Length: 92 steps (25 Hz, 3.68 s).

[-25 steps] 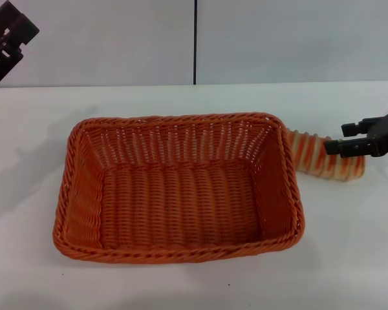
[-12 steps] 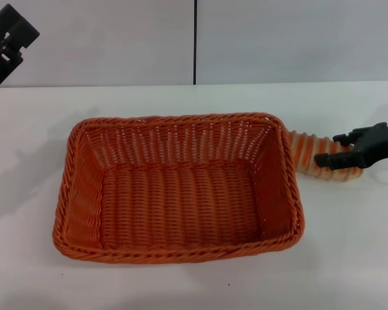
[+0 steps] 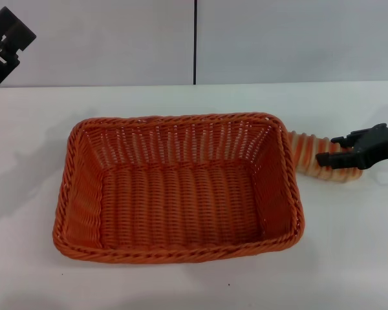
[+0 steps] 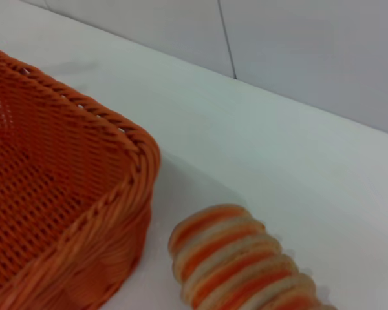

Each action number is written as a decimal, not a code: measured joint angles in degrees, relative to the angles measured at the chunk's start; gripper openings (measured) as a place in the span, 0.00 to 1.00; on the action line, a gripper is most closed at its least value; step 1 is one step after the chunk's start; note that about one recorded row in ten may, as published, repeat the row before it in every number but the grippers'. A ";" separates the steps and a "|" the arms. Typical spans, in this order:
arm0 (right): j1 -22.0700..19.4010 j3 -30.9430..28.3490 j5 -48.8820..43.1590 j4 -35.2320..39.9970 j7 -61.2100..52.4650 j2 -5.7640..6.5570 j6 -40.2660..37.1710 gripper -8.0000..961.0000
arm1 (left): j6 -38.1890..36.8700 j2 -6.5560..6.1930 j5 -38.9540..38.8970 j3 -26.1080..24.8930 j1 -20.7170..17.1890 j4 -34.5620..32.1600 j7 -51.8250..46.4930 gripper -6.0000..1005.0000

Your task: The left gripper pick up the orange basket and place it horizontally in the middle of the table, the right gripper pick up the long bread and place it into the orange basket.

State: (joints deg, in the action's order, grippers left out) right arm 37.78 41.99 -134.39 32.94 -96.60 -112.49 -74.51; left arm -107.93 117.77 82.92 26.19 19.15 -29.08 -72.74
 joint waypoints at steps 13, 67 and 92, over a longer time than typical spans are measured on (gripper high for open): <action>-2.91 -0.41 2.63 4.77 -1.06 -0.60 -2.84 0.52 | 0.00 0.00 -0.10 -0.01 0.42 -0.02 -0.04 0.56; -3.42 15.81 31.94 15.22 -1.78 -5.05 -17.22 0.51 | 0.81 0.07 0.32 1.52 1.17 0.78 -0.22 0.56; -11.11 2.39 40.44 15.09 5.37 -5.85 -18.48 0.77 | 2.53 0.09 0.18 2.30 2.82 1.42 -0.17 0.56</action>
State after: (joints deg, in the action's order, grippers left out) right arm 26.68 44.38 -93.94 48.03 -91.23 -118.34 -92.99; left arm -105.40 117.86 83.10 28.49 21.97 -27.66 -72.91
